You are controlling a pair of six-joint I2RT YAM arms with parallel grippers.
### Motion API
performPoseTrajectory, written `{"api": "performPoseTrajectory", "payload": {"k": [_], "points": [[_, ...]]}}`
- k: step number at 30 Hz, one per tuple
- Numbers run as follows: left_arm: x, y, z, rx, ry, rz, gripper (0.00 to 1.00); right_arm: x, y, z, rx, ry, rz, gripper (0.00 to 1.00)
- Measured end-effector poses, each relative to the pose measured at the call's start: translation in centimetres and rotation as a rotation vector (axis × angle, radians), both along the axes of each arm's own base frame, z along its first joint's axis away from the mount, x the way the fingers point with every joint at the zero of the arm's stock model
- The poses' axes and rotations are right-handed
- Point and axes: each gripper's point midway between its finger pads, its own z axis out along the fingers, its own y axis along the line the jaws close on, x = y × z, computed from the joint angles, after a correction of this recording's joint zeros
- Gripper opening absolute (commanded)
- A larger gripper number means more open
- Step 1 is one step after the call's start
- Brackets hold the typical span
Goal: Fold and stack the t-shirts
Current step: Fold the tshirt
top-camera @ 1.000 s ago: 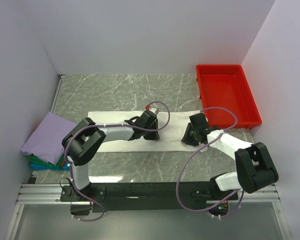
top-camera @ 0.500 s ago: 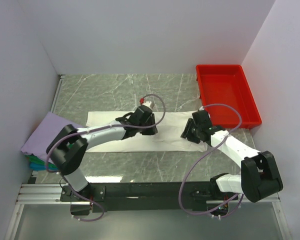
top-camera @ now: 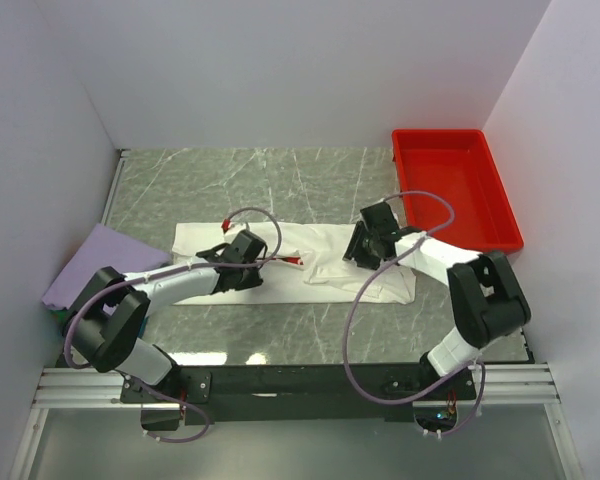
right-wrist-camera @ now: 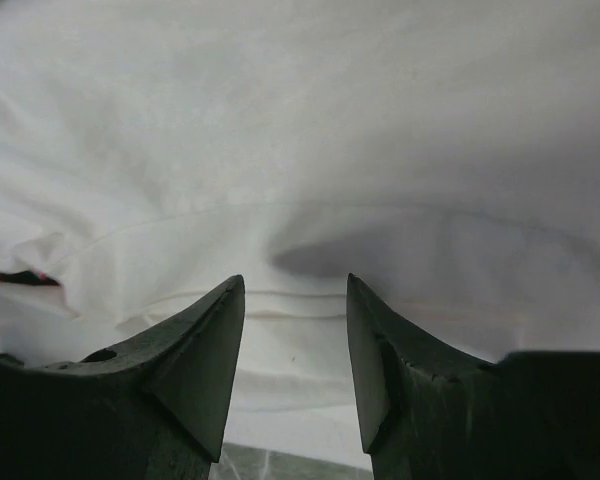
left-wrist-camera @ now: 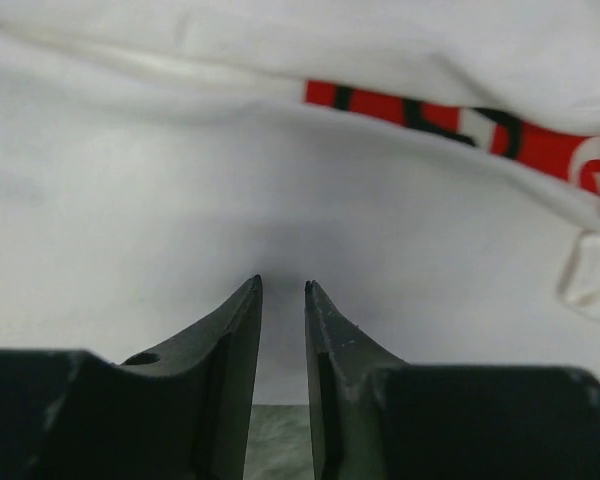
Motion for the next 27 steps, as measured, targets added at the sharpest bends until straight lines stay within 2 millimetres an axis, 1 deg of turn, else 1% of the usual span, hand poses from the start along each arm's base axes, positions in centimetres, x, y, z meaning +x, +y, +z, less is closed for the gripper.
{"api": "performPoseTrajectory", "payload": {"k": [2,3,6,9,12,15,17,21,24,27], "points": [[-0.6,0.9,-0.8,0.028,0.019,0.024,0.28,0.1,0.1,-1.4,-0.012,0.035,-0.004,0.52],[-0.7,1.2,-1.0,0.036,0.02,0.034,0.27,0.3,0.3,-1.6,-0.01,0.044,-0.007,0.52],[-0.4,1.8,-1.1,0.052,0.004,0.075,0.25,1.6,0.9,-1.6,0.0,0.021,-0.014,0.52],[-0.3,2.3,-1.2,0.064,-0.007,0.107,0.23,2.4,1.1,-1.6,0.003,0.014,-0.017,0.52],[-0.2,2.3,-1.3,0.065,-0.011,0.116,0.21,3.2,1.4,-1.6,0.0,0.011,-0.018,0.52],[-0.4,2.2,-1.3,0.071,-0.016,0.114,0.19,4.6,1.8,-1.5,-0.011,0.007,-0.017,0.52],[-0.8,1.8,-1.3,0.078,-0.019,0.099,0.18,5.5,2.0,-1.6,-0.026,0.012,-0.012,0.52],[-2.0,0.3,-1.3,0.084,-0.011,0.045,0.18,8.3,2.6,-1.4,-0.076,0.022,0.004,0.51],[-2.7,-1.4,-1.3,0.069,-0.001,0.0,0.17,10.4,3.0,-1.4,-0.112,0.031,0.023,0.51],[-3.3,-3.1,-1.3,0.045,0.014,-0.039,0.17,11.9,3.4,-1.4,-0.141,0.046,0.047,0.5]]}}
